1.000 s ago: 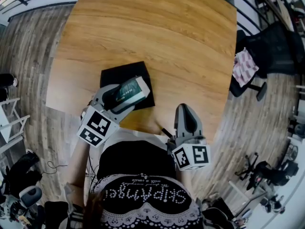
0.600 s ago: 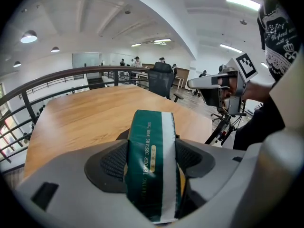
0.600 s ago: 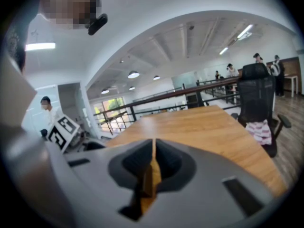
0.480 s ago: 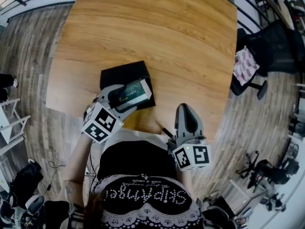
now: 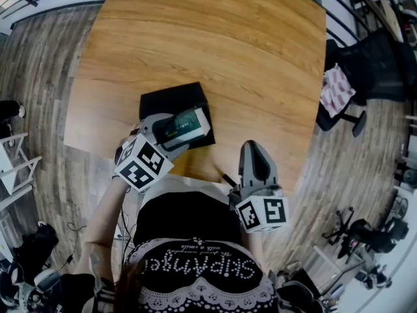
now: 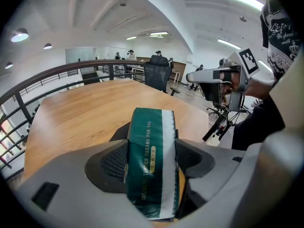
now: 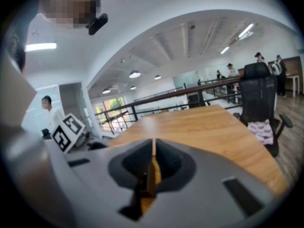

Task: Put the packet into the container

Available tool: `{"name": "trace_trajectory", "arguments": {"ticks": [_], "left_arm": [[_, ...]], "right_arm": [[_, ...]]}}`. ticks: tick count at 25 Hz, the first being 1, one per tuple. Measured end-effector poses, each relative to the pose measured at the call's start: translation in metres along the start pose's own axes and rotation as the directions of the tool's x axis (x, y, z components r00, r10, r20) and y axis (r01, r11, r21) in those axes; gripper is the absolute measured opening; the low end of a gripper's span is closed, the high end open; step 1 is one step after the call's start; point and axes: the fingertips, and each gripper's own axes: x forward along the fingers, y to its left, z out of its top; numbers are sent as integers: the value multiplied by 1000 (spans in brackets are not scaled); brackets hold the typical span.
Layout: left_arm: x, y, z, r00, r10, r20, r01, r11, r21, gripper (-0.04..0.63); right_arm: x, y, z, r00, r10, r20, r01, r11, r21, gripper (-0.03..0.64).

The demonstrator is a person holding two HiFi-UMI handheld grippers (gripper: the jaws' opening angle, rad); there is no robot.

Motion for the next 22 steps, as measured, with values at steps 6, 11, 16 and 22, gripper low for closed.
{"name": "trace_trajectory", "arguments": {"ticks": [6,11,16,22], "left_arm": [[7,-1,-11,997,0,-82,2,1000,26,334],[15,3,-15,997,9,-71,-8,1000,8,334],[22,4,-18,996,20,-83,-18,1000,22,334],[29,4,-22,996,26,-88,-25,1000,16,334]], "right_arm": [[-1,1,0,1000,1,3,-1,1000,-1,40],[-3,3,1,1000,-4,6,4,1000,-4,41],[-5,4,1,1000,-10,5,10,1000,-4,41],[-8,6,1,1000,-10,8,10,1000,-5,40]]}}
